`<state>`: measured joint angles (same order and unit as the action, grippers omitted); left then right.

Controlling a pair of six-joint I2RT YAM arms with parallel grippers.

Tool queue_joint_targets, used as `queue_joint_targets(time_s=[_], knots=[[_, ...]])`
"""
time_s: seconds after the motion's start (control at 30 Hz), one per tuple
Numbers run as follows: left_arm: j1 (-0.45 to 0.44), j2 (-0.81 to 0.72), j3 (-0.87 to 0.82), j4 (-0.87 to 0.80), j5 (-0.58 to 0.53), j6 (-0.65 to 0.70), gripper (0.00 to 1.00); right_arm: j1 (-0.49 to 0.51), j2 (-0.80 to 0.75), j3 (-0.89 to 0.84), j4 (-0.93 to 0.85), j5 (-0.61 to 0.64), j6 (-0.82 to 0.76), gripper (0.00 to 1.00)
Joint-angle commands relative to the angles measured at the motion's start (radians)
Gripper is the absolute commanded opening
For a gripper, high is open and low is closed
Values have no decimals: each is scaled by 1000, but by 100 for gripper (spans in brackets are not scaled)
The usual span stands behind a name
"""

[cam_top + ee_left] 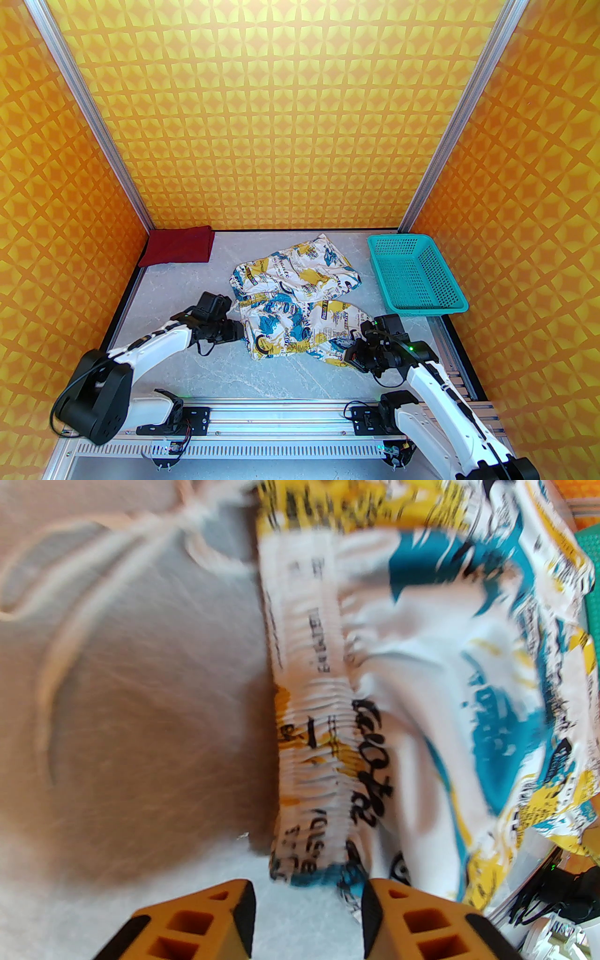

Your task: Fold and stack the mixed laundry pile

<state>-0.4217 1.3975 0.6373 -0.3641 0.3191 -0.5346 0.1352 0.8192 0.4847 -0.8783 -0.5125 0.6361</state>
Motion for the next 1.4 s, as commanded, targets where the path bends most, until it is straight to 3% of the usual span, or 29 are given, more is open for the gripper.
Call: queue_joint_targets(time_s=[0.0,0.27,0.4,0.43,0.6,0.83,1.0,1.13,1.37], knots=[[-24,48,4,96,25,-16,42,3,4,-13,34,14,-1,0],[-28,107,22,154,25,-11,38,4,9,-18,64,6,10,0],[-28,68,14,172,23,-11,2,2,21,5,76,32,5,0],[-28,43,13,173,22,-8,0,3,30,25,79,54,1,0],[-3,-98,122,37,-13,84,0,2,152,213,150,122,-58,0],[188,-136,518,-254,-14,300,0,-33,484,809,79,149,-220,0],[288,-131,772,-343,-1,368,0,-84,583,1136,38,118,-242,0],[320,-172,856,-388,0,409,0,-122,560,1196,0,71,-250,0],[322,-252,843,-456,39,408,0,-124,406,1068,50,-13,-252,0]])
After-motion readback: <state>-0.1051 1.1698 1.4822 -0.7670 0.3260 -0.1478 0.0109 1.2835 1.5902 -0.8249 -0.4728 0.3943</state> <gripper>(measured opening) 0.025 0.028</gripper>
